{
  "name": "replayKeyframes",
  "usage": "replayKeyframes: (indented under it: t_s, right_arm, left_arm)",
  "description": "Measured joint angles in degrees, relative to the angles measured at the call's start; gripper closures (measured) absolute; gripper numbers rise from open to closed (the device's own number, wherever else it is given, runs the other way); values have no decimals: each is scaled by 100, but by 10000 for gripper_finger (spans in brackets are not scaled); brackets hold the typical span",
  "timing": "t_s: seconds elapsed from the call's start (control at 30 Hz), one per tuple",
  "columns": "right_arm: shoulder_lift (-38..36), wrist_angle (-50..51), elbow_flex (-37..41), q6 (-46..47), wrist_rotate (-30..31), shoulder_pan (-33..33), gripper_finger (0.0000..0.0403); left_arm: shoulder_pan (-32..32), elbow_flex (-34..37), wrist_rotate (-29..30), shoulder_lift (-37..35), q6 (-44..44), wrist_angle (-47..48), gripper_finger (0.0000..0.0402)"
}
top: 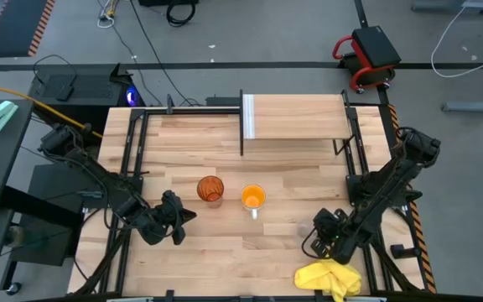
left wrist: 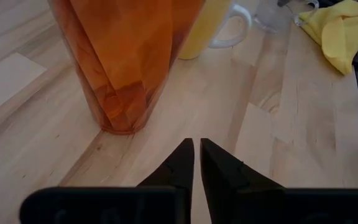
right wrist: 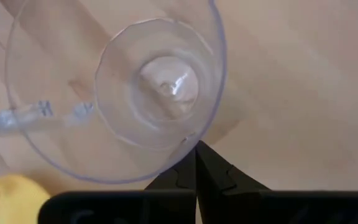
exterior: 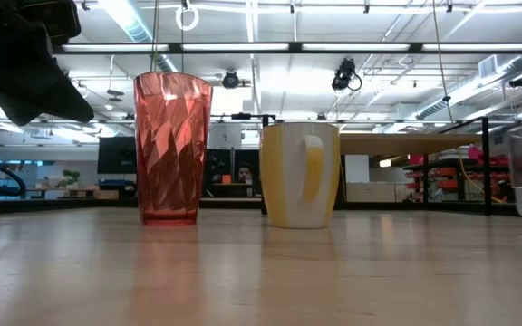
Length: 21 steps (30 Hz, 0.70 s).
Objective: Stack small to large cups/mugs on shelf
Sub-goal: Put the transparent cup on the shelf
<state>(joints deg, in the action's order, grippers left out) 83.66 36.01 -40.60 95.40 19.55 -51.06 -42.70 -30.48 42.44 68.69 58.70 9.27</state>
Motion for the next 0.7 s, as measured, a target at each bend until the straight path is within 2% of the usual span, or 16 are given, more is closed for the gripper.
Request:
replayKeyframes:
  t_s: [0.2,0.47,0.7]
  right_arm:
    - [0,-75,0,-631,69,451,402]
    - [0,-657,0,-1679,142,961,402]
    - [11,-1210,0,-2482,142,1181,402]
  left_arm:
    - [0,0,44,0,-87,0,375]
    - [0,0,146,0,-86,-9,370]
    - [2,2,155,266,-150,-458,361]
